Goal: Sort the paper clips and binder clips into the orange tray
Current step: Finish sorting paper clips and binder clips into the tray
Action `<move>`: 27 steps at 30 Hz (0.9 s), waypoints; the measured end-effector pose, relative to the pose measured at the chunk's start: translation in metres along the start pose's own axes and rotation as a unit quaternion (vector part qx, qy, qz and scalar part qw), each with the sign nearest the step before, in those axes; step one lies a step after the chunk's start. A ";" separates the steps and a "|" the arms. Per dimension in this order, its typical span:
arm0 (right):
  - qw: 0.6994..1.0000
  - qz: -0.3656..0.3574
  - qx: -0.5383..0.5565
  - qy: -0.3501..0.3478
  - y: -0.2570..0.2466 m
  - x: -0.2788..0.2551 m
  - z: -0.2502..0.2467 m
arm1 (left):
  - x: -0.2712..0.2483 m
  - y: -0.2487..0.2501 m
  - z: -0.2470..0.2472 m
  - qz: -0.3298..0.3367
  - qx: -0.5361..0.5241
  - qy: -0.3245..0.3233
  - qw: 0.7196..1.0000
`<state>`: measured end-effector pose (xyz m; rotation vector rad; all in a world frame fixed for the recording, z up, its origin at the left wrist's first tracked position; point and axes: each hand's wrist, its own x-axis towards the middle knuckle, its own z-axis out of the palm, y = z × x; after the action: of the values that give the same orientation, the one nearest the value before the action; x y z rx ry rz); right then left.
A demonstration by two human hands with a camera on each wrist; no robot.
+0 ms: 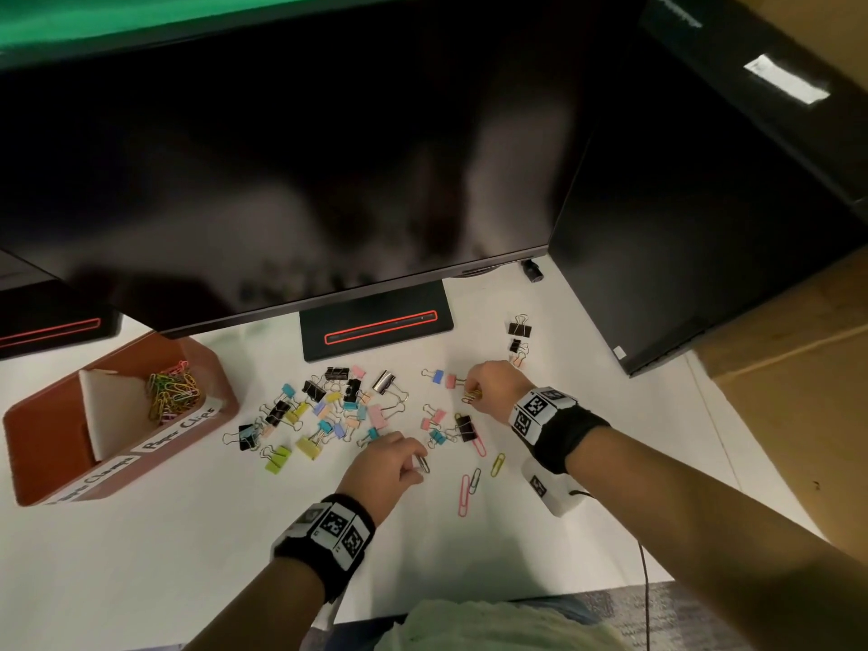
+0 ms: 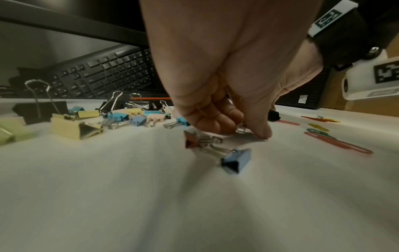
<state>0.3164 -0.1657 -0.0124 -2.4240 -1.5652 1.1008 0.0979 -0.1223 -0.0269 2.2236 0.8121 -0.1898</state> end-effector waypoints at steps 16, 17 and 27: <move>1.000 -0.002 -0.012 -0.009 0.006 -0.009 -0.002 | 0.007 -0.010 -0.016 0.046 0.047 -0.043 0.997; 1.000 -0.004 -0.012 -0.008 0.006 -0.010 -0.002 | 0.008 -0.010 -0.016 0.050 0.057 -0.040 0.996; 0.999 -0.032 -0.019 0.013 0.008 -0.022 -0.010 | 0.006 -0.001 -0.009 0.039 0.268 -0.100 0.957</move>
<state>0.3234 -0.1849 0.0032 -2.3838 -1.6568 1.0341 0.1013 -0.1130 -0.0233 2.6757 0.6069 -0.6536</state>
